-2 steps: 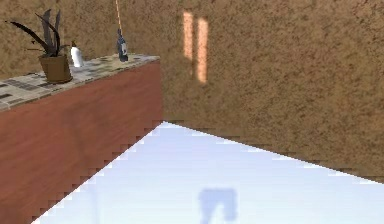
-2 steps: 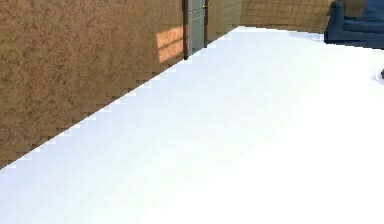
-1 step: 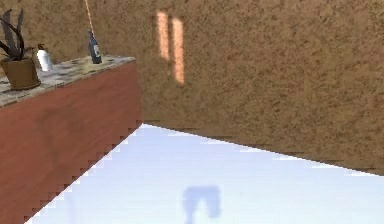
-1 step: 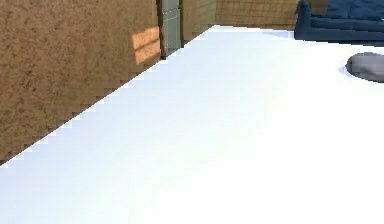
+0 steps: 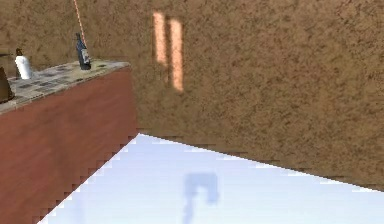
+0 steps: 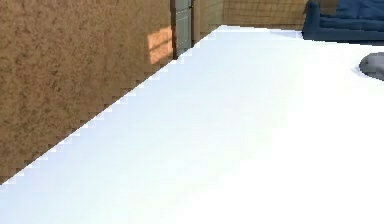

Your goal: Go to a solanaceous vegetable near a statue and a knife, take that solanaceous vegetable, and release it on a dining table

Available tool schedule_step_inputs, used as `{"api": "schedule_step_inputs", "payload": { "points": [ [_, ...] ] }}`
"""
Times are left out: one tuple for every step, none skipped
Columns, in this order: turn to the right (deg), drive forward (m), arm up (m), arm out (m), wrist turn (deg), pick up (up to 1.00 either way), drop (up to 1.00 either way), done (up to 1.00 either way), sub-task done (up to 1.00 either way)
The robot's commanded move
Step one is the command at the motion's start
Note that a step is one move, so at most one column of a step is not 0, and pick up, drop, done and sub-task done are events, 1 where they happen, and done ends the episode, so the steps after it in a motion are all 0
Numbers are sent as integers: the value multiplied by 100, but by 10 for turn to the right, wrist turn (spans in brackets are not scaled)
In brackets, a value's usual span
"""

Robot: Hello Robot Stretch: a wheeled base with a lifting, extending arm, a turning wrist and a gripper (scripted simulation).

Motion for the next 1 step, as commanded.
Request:
{"api": "schedule_step_inputs", "payload": {
  "points": [
    [-450,0,0,0,0,0,0,0,0]
  ]
}}
